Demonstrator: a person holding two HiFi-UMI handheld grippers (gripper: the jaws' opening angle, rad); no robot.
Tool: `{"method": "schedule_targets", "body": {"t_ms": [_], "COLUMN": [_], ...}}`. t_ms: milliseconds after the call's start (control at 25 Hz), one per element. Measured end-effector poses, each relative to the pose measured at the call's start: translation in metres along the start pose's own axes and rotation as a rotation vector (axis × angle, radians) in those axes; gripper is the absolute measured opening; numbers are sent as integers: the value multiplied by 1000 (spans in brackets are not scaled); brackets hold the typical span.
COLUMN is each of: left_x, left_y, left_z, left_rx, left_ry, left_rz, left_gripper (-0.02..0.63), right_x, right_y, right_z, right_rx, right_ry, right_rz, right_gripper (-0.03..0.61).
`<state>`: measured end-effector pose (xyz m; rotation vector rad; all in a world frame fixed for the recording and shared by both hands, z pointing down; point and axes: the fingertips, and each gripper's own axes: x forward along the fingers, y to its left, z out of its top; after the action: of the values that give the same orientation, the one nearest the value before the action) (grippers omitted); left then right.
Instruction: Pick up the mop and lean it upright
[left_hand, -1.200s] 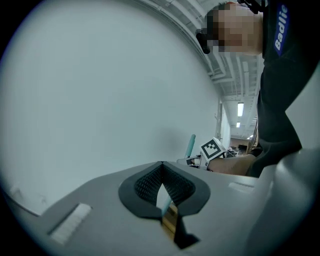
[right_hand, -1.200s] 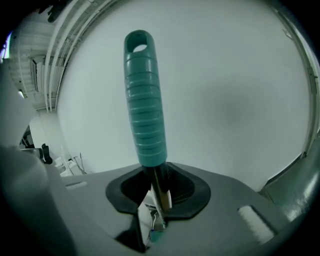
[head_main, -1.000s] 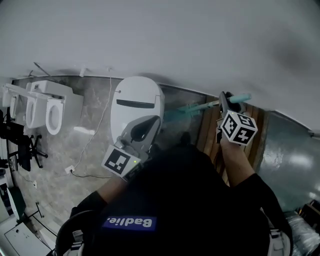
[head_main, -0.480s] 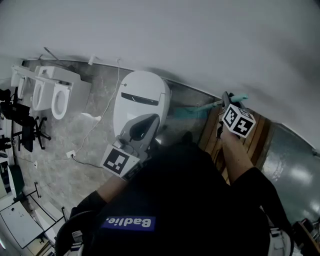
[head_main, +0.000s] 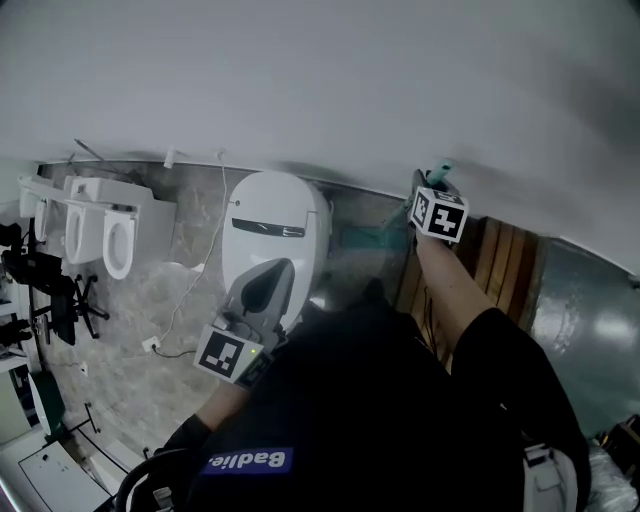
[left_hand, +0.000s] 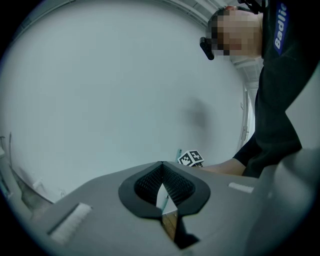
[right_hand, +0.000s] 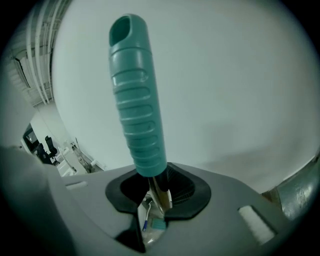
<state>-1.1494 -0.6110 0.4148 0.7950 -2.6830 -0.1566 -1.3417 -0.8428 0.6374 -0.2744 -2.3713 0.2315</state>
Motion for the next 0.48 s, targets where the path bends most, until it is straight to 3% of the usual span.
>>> {"method": "schedule_targets", "body": {"t_ms": [280,480], "left_x": [-9,-19], "left_y": [6,16], "left_z": [-3,-1], "left_rx": [-5,-16], "left_ry": [-4,-11], "left_rz": [27,60], "left_gripper": [20,20], "right_x": [32,49], "right_y": [-4,3], "right_z": [20,26], "right_rx": [-104,-169], "right_ry": [-46,-22], "right_rz": [15,-1], "right_gripper": [91,92]}}
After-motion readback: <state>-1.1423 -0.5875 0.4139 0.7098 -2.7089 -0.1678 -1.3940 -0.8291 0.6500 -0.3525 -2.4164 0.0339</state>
